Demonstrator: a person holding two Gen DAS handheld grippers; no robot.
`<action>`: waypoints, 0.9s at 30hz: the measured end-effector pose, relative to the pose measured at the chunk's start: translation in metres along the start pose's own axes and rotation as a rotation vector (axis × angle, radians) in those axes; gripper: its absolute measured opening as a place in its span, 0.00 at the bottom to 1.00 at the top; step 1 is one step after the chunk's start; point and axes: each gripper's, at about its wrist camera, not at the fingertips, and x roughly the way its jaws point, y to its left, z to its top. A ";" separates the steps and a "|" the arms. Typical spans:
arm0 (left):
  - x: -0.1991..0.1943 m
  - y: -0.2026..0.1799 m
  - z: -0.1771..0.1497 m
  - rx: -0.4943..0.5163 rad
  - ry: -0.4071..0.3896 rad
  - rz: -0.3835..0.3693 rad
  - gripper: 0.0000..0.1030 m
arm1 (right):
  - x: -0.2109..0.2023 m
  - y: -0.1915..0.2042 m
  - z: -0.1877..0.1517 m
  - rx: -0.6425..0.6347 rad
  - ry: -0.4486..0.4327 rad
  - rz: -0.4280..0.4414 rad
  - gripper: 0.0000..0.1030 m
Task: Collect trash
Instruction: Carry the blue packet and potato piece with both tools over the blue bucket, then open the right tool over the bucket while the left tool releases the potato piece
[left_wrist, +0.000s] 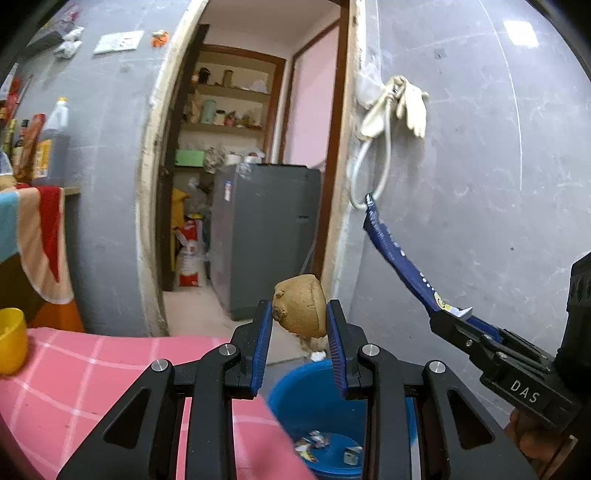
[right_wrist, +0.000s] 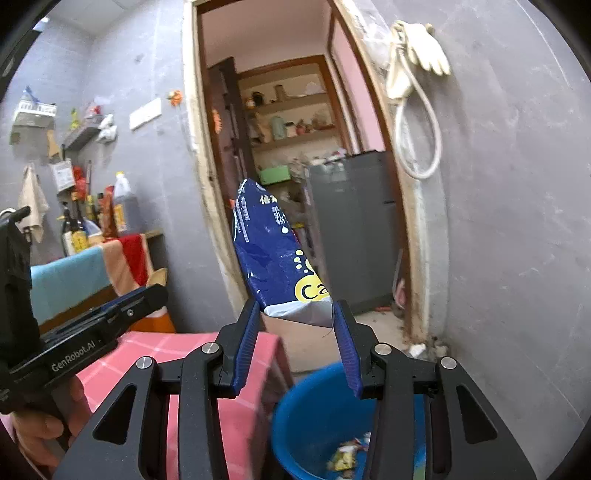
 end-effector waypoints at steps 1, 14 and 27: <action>0.006 -0.005 -0.002 0.002 0.015 -0.007 0.25 | -0.001 -0.006 -0.003 0.005 0.007 -0.009 0.38; 0.095 -0.015 -0.039 -0.060 0.288 -0.026 0.25 | 0.041 -0.062 -0.052 0.107 0.184 -0.053 0.29; 0.130 -0.002 -0.075 -0.120 0.465 -0.037 0.26 | 0.048 -0.078 -0.075 0.149 0.239 -0.073 0.31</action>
